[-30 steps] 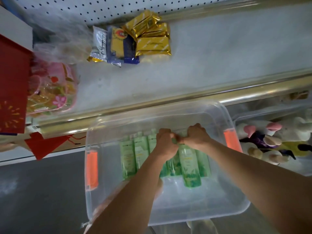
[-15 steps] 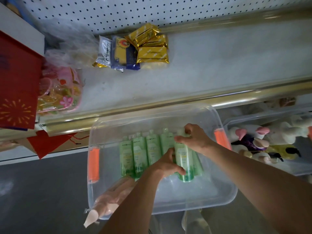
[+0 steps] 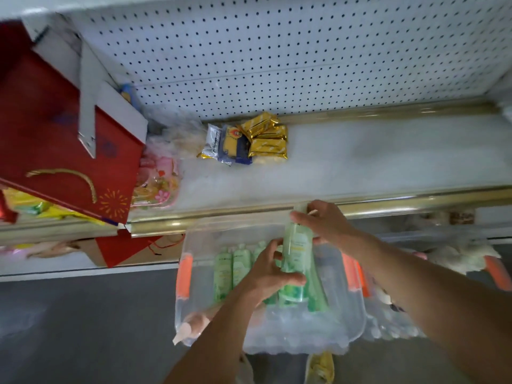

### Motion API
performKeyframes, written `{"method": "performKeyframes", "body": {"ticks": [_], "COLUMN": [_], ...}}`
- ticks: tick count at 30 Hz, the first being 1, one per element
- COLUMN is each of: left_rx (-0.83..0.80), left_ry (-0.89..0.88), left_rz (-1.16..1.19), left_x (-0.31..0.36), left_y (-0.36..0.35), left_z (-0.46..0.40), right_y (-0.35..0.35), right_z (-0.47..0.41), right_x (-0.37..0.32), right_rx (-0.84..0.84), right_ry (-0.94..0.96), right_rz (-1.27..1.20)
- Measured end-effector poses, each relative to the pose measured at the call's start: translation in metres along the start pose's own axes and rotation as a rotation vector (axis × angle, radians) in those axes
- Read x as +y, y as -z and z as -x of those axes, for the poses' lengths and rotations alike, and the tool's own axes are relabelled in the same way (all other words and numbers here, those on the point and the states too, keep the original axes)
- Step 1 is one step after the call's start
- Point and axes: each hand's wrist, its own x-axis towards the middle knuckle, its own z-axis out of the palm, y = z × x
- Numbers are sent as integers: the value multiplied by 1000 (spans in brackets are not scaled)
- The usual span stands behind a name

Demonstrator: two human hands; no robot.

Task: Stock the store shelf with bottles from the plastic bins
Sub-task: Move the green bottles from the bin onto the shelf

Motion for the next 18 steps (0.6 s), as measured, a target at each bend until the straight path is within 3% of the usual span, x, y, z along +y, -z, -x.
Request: {"method": "performKeyframes", "body": {"ticks": [5,18], "left_rx": [49,176], "left_ry": [-98,-433], "left_rz": [67,6], "left_x": [42,171], "left_y": [5,10], "left_z": [34,115], "right_y": [26,74], "right_z": [33,116], "right_x": [-33,-163], "right_rx": [-217,-66], "right_ry": [10,339], "right_rz": [-71,-126]}}
